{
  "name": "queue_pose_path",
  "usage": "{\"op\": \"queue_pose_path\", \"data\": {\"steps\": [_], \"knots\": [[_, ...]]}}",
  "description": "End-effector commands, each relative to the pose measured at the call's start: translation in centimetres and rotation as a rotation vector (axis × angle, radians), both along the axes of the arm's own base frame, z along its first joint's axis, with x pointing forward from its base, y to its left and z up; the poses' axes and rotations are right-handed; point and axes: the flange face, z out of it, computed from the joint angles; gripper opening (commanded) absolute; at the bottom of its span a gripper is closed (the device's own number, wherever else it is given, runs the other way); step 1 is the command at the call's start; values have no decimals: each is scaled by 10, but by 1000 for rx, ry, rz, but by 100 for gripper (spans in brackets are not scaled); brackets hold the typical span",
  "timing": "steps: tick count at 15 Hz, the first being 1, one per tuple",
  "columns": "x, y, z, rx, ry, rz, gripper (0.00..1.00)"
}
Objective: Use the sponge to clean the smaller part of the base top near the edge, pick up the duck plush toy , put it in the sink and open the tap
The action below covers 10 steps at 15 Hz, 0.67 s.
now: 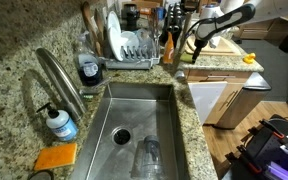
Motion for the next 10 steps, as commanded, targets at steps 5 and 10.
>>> {"op": "queue_pose_path", "data": {"steps": [5, 10], "knots": [[-1, -1, -2, 9, 11, 9, 71], [-1, -2, 0, 5, 13, 29, 44]]}}
